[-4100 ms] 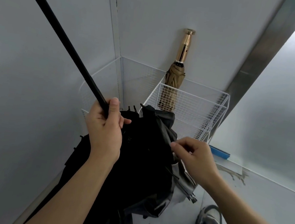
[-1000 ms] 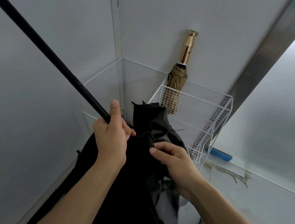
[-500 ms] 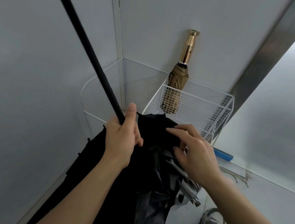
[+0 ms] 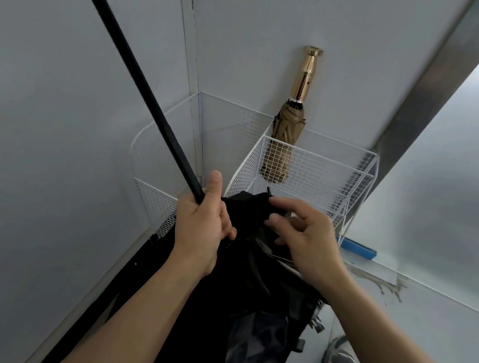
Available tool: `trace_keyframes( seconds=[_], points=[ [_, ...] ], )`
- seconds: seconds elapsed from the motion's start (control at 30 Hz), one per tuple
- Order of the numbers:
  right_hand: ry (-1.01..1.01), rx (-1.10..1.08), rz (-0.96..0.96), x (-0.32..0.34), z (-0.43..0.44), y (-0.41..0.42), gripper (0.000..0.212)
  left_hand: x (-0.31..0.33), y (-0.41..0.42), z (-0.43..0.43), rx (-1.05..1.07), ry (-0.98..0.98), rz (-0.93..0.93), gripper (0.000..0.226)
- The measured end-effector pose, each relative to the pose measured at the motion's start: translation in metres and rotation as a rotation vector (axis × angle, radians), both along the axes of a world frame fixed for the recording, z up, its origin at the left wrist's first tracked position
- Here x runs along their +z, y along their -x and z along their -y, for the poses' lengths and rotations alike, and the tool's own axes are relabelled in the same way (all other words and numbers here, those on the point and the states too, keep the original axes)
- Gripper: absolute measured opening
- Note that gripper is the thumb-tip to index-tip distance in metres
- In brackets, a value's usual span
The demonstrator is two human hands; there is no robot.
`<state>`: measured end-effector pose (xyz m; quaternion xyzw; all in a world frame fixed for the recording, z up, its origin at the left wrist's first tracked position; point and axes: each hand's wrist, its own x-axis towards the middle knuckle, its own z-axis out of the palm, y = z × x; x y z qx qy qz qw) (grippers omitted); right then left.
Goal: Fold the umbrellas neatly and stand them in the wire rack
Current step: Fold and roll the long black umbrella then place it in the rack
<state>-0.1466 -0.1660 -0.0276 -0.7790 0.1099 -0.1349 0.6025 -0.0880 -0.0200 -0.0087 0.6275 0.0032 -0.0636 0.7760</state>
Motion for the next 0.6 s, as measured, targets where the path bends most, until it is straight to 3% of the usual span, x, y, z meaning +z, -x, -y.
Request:
trace_keyframes(
  seconds=[0.07,0.13,0.2,0.27,0.3,0.37,0.47,0.6],
  points=[
    [0.078,-0.179,0.059,0.007,0.004,0.003,0.01,0.0,-0.002,-0.003,0.095,0.006,0.006,0.073],
    [0.26,-0.227,0.064,0.014,0.008,0.012,0.022,0.002,-0.009,-0.008,0.205,0.013,0.018,0.076],
    [0.419,-0.084,-0.169,0.019,0.006,0.021,0.046,0.004,-0.014,-0.011,0.298,0.021,0.023,0.079],
    [0.545,0.132,-0.439,0.013,0.002,0.024,0.051,0.005,-0.016,-0.011,0.349,0.044,0.029,0.08],
    [0.512,0.203,-0.471,0.006,0.0,0.022,0.041,0.005,-0.015,-0.01,0.351,0.048,0.034,0.08],
    [0.241,0.238,-0.399,0.0,-0.007,0.016,0.023,0.003,-0.012,-0.007,0.311,0.031,0.05,0.077],
    [-0.15,0.191,-0.298,0.005,-0.013,0.009,0.015,-0.001,-0.007,-0.002,0.213,-0.015,0.039,0.07],
    [-0.364,0.237,-0.325,0.012,-0.011,0.008,0.013,-0.003,-0.008,0.0,0.189,-0.016,-0.008,0.071]
  ],
)
